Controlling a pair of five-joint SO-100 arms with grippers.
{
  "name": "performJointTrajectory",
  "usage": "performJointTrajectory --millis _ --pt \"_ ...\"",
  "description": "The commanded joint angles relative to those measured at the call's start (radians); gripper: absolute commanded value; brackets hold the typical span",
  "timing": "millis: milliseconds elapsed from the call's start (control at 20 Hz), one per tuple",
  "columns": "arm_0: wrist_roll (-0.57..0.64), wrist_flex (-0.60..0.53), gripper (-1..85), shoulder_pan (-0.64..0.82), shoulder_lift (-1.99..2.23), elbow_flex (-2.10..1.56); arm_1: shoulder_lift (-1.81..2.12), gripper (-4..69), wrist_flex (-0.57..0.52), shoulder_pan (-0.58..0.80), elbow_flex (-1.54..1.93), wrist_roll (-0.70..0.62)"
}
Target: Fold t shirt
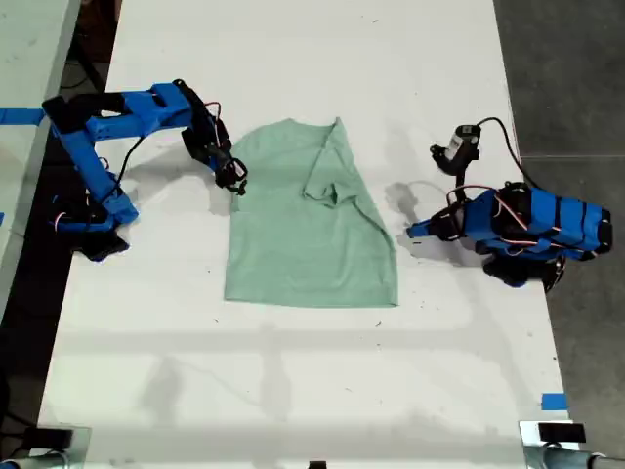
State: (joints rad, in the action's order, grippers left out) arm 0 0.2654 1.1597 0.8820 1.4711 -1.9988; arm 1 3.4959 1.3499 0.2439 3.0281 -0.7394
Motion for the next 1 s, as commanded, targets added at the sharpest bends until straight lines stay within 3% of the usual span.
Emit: performJointTrajectory --millis 0,250,650,800,950 --pt "-0.023 0.087 -0.1 0.011 0.051 0.043 0.005 5.9 0.005 -0.008 0.071 0.011" --pt "-0.054 0.410 -0.1 -0.135 -0.023 0.541 0.005 5.9 0.005 -0.008 0.071 0.011" --pt "0.037 0.410 -0.1 -0.302 -0.049 0.884 0.005 5.9 0.005 -0.008 0.071 0.011" --pt "0.089 0.374 -0.1 -0.365 -0.124 0.973 0.005 5.9 0.005 -0.008 0.071 0.011" --pt "0.060 0.316 -0.1 -0.423 -0.245 1.025 0.005 5.9 0.005 -0.008 0.071 0.011"
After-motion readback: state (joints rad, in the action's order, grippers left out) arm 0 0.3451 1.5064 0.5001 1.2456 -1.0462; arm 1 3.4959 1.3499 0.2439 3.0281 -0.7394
